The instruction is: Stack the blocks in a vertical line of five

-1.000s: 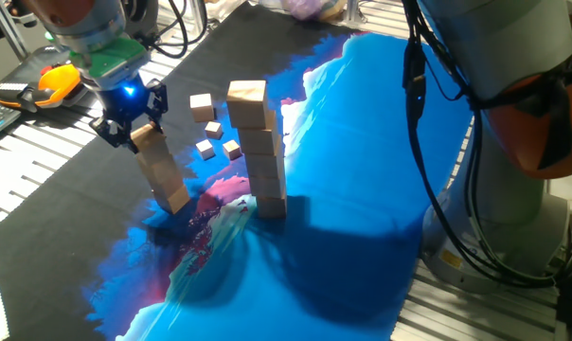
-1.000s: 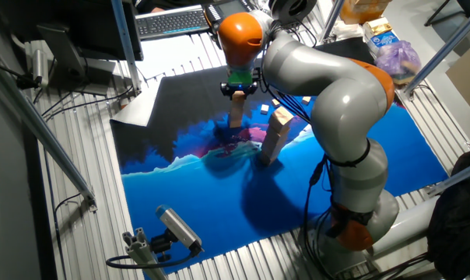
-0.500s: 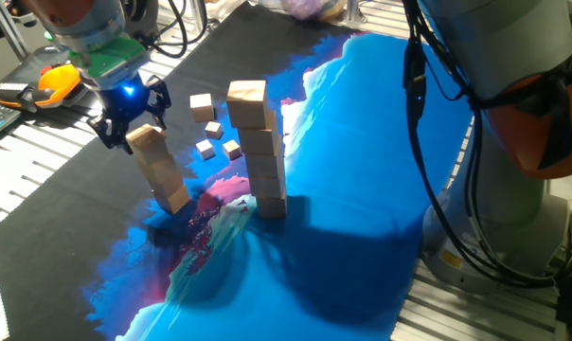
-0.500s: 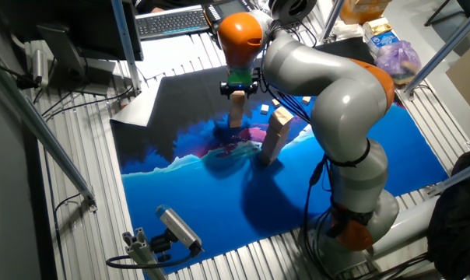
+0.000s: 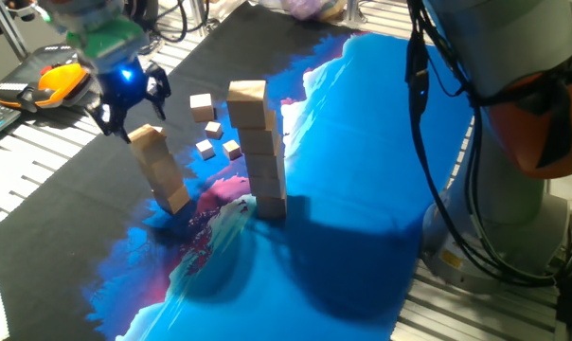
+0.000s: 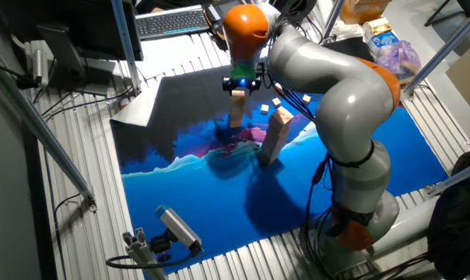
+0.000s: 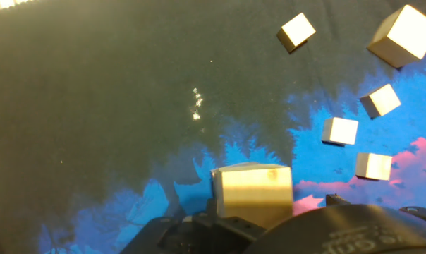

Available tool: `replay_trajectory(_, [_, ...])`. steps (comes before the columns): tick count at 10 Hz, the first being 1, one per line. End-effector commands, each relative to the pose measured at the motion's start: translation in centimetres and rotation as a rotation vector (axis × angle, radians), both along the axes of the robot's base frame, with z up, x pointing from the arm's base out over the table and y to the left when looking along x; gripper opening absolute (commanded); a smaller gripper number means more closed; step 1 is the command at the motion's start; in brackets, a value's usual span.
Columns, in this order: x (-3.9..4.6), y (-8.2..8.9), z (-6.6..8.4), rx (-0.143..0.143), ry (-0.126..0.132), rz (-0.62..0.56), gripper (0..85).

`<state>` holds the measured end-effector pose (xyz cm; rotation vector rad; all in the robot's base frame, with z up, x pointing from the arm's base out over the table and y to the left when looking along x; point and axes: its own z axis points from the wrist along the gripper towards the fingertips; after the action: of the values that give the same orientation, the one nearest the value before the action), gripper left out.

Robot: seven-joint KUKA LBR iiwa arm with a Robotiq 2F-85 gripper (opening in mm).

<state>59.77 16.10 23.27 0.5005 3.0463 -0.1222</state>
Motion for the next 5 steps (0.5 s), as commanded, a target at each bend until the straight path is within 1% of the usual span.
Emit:
replay_trajectory(1, [0.55,-0.9,0.5,0.008,0.005,0.008,68.0])
replay_trajectory(2, [1.19,-2.1,0.7,0.016,0.007,0.037,51.0])
replay_trajectory(3, [1.92,-3.5,0.8,0.023,0.013,0.075,51.0])
replay_trajectory(4, [2.53,-4.8,0.8,0.025,0.022,0.115,34.0])
replay_trajectory(5, [3.15,-6.5,0.9,0.035,0.034,0.152,17.0])
